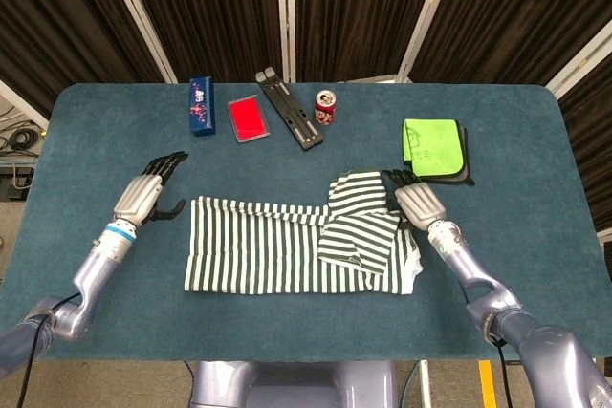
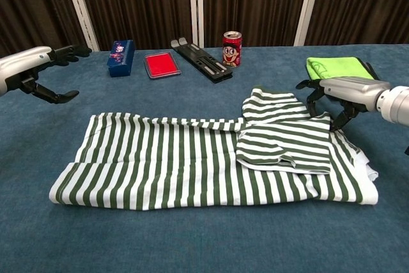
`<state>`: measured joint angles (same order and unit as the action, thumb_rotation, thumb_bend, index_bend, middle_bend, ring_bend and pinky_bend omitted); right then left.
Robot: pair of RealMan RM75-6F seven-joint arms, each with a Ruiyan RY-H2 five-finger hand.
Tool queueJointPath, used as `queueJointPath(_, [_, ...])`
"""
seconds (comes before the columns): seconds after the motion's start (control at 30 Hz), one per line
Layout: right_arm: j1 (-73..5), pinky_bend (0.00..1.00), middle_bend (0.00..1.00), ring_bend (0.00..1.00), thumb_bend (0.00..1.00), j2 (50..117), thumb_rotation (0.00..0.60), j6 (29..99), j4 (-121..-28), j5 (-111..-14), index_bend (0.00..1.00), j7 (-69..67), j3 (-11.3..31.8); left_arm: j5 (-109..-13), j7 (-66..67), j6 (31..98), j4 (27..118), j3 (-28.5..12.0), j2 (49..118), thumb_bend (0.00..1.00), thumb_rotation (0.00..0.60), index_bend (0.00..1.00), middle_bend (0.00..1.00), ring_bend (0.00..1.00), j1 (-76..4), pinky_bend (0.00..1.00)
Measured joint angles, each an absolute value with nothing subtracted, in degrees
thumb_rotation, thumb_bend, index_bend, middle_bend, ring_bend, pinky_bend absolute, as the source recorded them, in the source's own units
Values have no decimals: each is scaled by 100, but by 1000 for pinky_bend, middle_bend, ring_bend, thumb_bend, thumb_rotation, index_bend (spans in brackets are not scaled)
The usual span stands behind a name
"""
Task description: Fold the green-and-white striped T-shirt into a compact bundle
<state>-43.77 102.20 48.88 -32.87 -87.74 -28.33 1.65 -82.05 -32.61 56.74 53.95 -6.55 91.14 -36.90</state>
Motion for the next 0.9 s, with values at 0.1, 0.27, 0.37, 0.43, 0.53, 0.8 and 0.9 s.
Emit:
queueJointPath(0.1, [-4386, 0, 47, 0, 442, 10234, 600, 4857, -3257, -8739, 779, -2785, 188, -8172, -3215, 5704, 5519, -688, 8991, 457, 600, 0, 0, 0, -3667, 0])
queueJointPath(0.27, [-4407, 0, 27, 0, 438, 10253, 600, 4808, -3235, -8672, 679, -2718, 240, -8106, -3195, 5696, 5663, -713, 8861, 457, 600, 0, 0, 0, -3629, 0])
queueJointPath(0.37, [-4415, 0, 2, 0, 382, 10255, 600, 4755, -3228, -8648, 391, -2653, 247, -8092, -3191, 5698, 5710, -714, 8827, 457, 600, 0, 0, 0, -3611, 0])
queueJointPath(0.43, [-4419, 0, 0, 0, 283, 10248, 600, 4694, -3243, -8619, 228, -2624, 255, -8086, -3198, 5701, 5741, -717, 8804, 457, 600, 0, 0, 0, -3603, 0])
queueJointPath(0.53, [-4423, 0, 0, 0, 106, 10220, 600, 4641, -3310, -8554, 46, -2578, 295, -8077, -3207, 5718, 5779, -727, 8774, 456, 600, 0, 0, 0, -3592, 0])
queueJointPath(0.8, [-4370, 0, 0, 0, 0, 9950, 600, 4640, -3827, -8402, 0, -2194, 401, -8096, -3206, 5931, 6035, -732, 8605, 457, 600, 0, 0, 0, -3476, 0])
queueJointPath(0.9, [-4318, 0, 0, 0, 0, 9735, 600, 4671, -4209, -8359, 0, -1928, 413, -8114, -3157, 6032, 6176, -716, 8500, 457, 600, 0, 0, 0, -3408, 0])
